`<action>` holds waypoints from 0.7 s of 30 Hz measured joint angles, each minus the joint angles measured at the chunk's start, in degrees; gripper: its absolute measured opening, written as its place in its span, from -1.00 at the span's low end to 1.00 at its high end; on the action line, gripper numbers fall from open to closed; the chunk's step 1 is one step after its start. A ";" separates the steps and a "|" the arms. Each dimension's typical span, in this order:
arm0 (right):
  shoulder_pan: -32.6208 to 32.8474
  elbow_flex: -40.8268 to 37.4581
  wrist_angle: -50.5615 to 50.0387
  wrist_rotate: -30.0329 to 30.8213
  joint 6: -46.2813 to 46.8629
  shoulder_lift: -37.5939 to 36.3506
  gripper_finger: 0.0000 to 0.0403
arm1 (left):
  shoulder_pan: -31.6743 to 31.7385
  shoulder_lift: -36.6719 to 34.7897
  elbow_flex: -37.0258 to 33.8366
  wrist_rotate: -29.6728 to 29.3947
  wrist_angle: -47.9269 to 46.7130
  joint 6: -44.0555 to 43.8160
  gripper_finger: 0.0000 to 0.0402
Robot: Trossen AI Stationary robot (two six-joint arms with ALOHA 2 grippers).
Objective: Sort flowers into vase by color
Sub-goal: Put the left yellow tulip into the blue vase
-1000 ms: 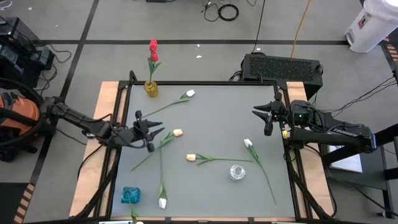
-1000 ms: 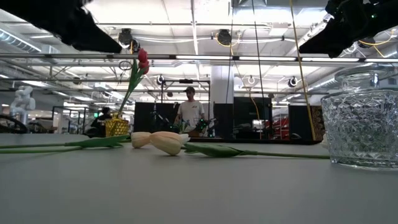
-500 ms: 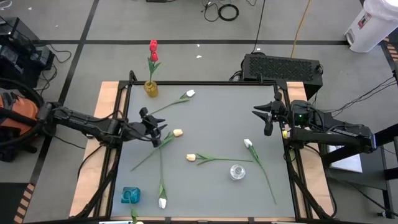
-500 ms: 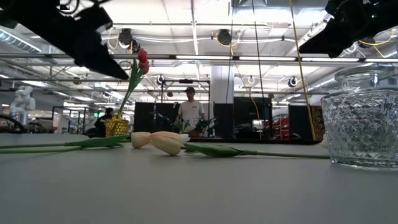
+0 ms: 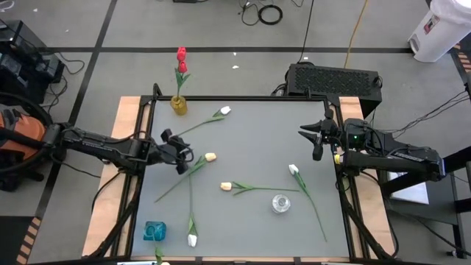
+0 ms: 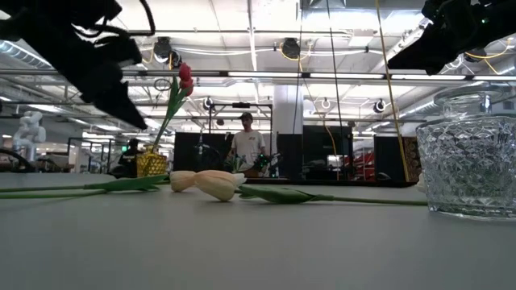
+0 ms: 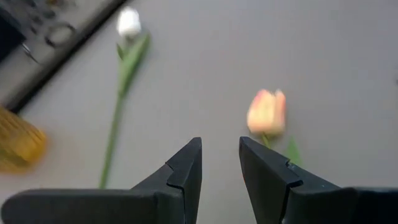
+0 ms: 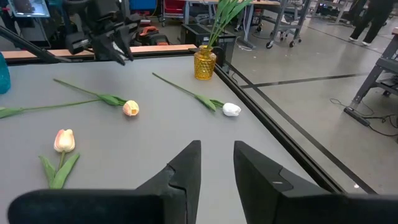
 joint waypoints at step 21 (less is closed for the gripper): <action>0.00 0.00 0.02 0.00 0.00 0.00 -0.57 | -0.84 0.02 0.00 18.12 -4.44 -13.59 -0.42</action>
